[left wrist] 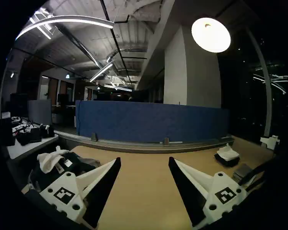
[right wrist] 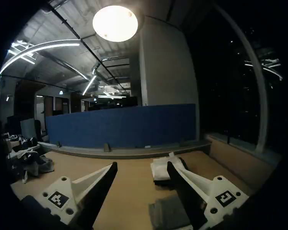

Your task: Fold towel

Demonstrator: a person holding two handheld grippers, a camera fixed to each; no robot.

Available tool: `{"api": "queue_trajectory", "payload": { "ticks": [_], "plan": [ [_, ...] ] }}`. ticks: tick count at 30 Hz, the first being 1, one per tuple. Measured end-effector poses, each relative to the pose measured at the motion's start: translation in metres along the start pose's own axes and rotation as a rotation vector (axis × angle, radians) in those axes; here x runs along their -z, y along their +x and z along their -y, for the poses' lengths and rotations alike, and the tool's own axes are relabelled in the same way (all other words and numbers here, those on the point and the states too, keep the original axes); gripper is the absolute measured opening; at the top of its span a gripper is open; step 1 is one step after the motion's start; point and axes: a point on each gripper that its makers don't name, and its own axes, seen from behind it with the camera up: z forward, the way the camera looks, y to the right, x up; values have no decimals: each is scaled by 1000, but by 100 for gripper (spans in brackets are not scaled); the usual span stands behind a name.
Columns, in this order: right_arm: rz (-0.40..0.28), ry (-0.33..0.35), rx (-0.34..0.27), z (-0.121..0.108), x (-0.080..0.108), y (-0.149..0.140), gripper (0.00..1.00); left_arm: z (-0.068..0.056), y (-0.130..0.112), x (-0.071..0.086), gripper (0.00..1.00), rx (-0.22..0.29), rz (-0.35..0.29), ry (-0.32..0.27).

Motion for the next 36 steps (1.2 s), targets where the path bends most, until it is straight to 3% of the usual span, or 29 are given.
{"api": "queue_trajectory", "payload": {
  "ticks": [15,27,36],
  "plan": [
    [-3,5,42,13,-1,-18,100,7,-26,-6,92,-32,-10,22],
    [18,16,53,19,-3,-24,100,12,-66,-21,92,-71,-2,37],
    [50,29,98,20,-9,-27,100,28,-91,-26,92,-40,-17,67]
  ]
}}
